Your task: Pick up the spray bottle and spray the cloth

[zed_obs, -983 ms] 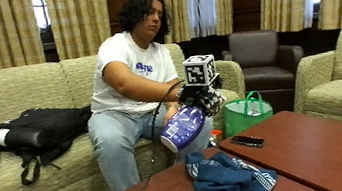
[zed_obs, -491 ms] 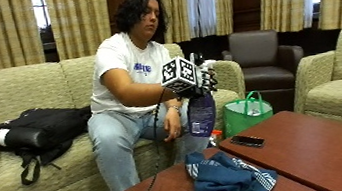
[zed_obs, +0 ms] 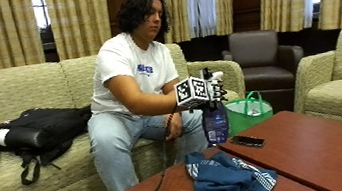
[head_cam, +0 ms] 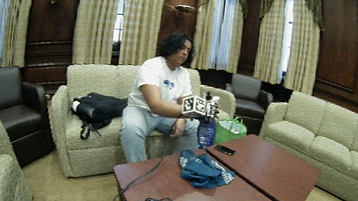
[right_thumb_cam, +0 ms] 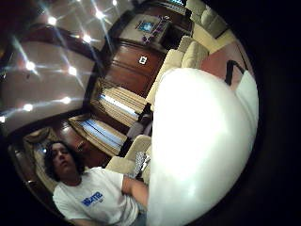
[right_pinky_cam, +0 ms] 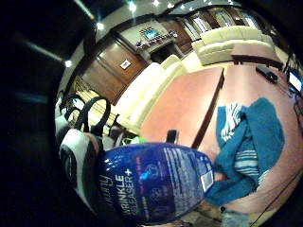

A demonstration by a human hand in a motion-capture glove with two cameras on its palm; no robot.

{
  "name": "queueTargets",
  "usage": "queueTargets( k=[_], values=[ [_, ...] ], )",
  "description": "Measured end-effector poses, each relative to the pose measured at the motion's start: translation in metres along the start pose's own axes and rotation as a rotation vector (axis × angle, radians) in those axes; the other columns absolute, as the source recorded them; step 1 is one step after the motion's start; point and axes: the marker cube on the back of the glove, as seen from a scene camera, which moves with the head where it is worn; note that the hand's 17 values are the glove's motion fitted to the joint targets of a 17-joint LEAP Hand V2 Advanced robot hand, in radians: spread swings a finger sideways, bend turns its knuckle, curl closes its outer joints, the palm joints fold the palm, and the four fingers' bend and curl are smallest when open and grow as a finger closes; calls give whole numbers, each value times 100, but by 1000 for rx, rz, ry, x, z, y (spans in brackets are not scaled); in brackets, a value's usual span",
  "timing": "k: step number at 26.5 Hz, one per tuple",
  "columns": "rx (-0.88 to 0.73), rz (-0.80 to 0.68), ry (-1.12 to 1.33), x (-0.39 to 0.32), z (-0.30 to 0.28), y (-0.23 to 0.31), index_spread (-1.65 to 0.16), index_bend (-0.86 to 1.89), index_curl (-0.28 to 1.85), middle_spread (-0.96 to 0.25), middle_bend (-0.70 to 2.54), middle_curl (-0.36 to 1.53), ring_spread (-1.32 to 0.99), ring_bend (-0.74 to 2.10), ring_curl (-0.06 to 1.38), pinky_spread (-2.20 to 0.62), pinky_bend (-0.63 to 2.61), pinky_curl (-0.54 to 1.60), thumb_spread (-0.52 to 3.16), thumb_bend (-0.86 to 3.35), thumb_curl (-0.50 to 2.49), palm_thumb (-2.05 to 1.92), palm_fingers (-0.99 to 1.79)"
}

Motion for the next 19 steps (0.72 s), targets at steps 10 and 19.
queueTargets(
  k=[10, 19],
  values=[
    [-28, 52, 15, 56, 58, 8, -27, 36, 61, -20, 66, 53, -22, 66, 46, -30, 41, 39, 41, -3, 88, 89, 139],
    [16, 65, -18, 77, 79, -24, -27, 36, 61, -20, 66, 53, -22, 66, 46, -30, 40, 39, 41, -3, 88, 89, 139]
  ],
)
